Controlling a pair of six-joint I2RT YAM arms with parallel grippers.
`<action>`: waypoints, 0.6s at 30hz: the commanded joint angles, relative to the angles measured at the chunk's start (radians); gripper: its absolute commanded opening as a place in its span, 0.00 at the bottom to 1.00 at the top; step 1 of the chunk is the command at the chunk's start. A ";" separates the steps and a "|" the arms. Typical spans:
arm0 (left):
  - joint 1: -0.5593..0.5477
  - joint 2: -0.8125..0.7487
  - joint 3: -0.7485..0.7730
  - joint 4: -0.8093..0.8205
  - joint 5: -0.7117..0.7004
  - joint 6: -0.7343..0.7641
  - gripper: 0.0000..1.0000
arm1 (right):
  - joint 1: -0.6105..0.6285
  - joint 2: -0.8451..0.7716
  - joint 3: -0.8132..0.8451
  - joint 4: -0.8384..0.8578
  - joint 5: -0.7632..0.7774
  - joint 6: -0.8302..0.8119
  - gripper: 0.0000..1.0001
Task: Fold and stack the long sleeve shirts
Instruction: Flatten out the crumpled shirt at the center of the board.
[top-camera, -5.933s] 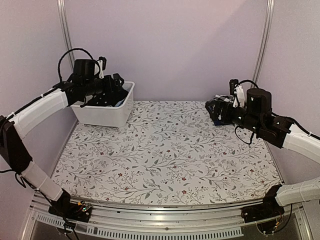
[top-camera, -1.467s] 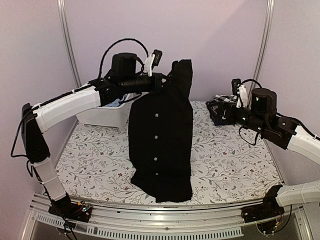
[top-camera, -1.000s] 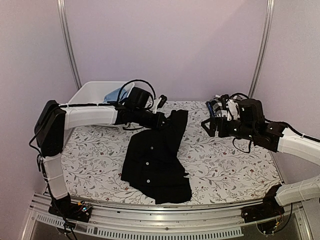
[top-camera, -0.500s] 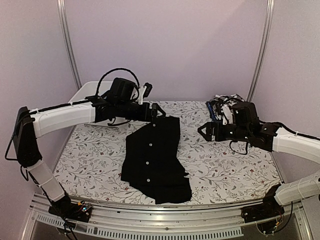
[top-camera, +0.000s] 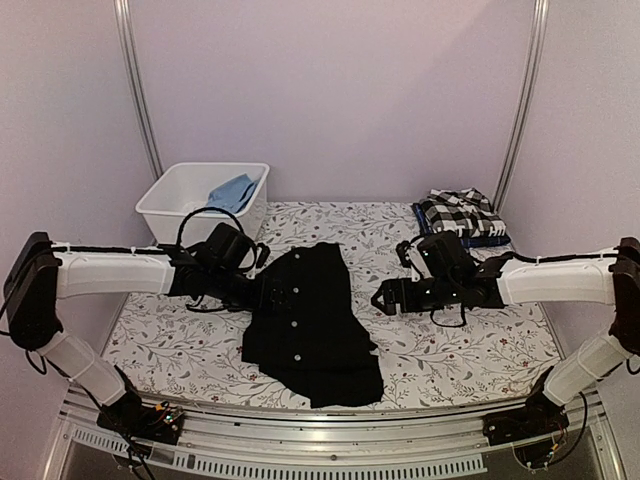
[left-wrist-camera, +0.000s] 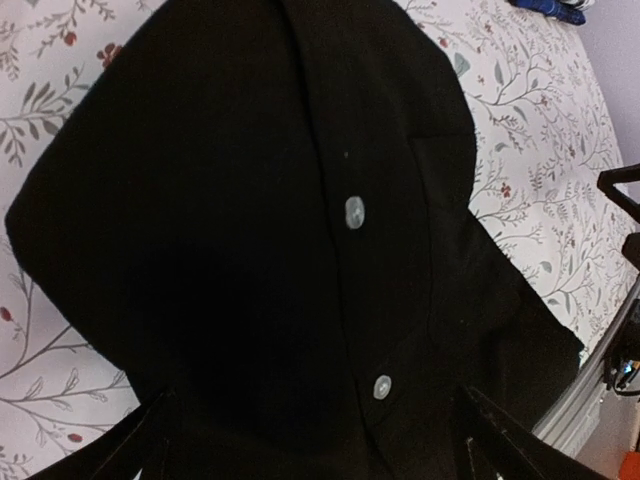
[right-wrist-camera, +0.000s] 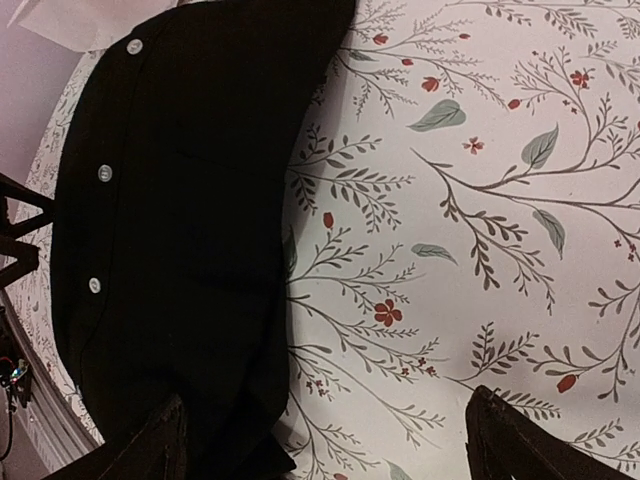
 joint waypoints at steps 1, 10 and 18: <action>-0.037 -0.010 -0.057 0.049 0.012 -0.062 0.92 | -0.004 0.066 0.013 0.049 0.006 0.063 0.95; -0.128 0.172 0.014 0.121 0.020 -0.120 0.89 | -0.089 0.120 -0.021 0.155 -0.135 0.072 0.86; -0.176 0.323 0.185 0.149 0.061 -0.104 0.33 | -0.075 0.071 -0.060 0.135 -0.160 0.054 0.77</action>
